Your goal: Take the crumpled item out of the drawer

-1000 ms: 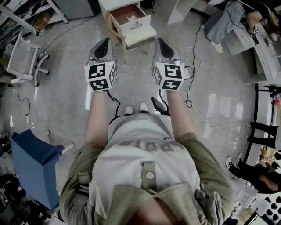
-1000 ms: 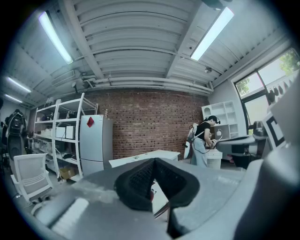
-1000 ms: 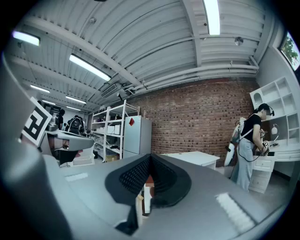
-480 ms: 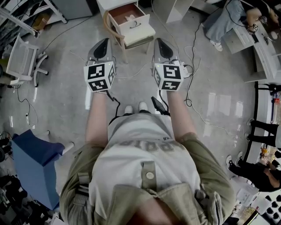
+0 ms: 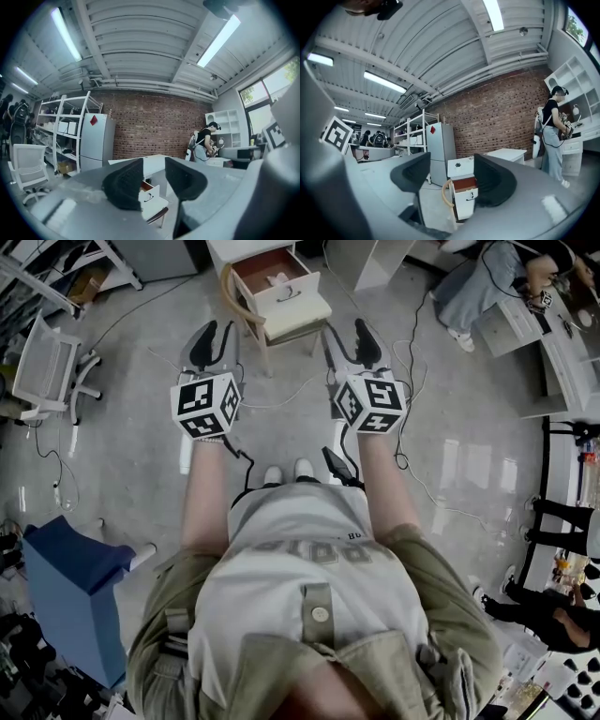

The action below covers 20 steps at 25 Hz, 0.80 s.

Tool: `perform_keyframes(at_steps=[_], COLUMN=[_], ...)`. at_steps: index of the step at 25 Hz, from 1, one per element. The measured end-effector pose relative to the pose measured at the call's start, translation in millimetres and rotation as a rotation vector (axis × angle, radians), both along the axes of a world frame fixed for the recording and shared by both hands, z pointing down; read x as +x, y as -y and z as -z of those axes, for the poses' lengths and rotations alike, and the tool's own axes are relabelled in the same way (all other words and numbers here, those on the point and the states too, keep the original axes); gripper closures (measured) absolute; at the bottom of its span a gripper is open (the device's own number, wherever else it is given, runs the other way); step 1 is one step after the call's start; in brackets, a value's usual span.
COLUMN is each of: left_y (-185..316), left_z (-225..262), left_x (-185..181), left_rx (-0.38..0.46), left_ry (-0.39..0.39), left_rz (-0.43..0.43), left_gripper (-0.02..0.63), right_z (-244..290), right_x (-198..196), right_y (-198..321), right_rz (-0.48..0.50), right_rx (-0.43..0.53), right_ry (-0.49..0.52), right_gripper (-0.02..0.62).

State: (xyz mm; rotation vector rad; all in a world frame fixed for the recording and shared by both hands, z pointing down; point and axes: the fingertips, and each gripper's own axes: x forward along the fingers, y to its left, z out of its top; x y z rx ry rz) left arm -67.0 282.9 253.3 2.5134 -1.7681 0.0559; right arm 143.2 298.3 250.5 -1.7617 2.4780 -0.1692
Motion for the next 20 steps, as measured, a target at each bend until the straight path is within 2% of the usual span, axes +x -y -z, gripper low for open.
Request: perform_keyframes(at_steps=[1,2,5,11,20], left_y=[0.0,0.3,1.4,6.5,26.6], left_z=[0.7,1.3,2.0,1.5,-10.2], left_x=[-0.5,-1.0,-3.0,2.9,28.5], left_rx=[0.001,0.003,0.005,-0.002,-0.028], left_ry=[-0.010,-0.012,0.002,0.013,0.027], left_rz=[0.002,0.004,0.013,0.018,0.051], left_gripper=[0.422,0.372,0.295,0.290,0.290], right_z=[0.6,1.2,1.9,0.0,-8.4], right_x=[1.9,3.6,4.8,8.1,35.6], right_y=[0.0,0.2,1.2,3.9,30.7], right_rz=[0.000,-0.004,-0.016,-0.002,0.036], right_rx=[0.004,0.009,0.018,0.014,0.002], right_ry=[0.012,0.015,0.002,-0.006,-0.007], right_gripper=[0.289,0.255,0.204,0.199,0.199])
